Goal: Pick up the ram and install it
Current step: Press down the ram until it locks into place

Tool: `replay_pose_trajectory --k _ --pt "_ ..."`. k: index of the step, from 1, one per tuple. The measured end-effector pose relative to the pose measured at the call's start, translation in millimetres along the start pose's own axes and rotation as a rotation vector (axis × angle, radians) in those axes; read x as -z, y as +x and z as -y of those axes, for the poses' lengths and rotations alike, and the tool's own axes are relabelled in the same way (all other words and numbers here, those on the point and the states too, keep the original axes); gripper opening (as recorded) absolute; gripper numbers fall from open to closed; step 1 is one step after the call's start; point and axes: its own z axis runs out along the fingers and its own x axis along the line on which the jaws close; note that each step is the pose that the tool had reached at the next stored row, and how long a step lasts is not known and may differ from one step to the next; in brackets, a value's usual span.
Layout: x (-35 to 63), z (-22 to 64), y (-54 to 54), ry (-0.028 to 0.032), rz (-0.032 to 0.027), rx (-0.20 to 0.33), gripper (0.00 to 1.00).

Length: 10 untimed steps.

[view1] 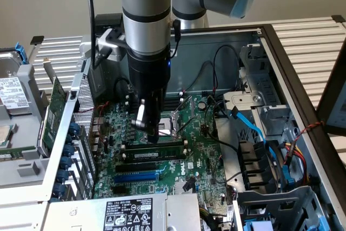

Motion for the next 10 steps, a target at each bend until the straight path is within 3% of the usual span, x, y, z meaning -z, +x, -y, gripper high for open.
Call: replay_pose_trajectory --k 10 --pt "0.0 0.0 0.0 -0.0059 0.0023 -0.146 0.11"
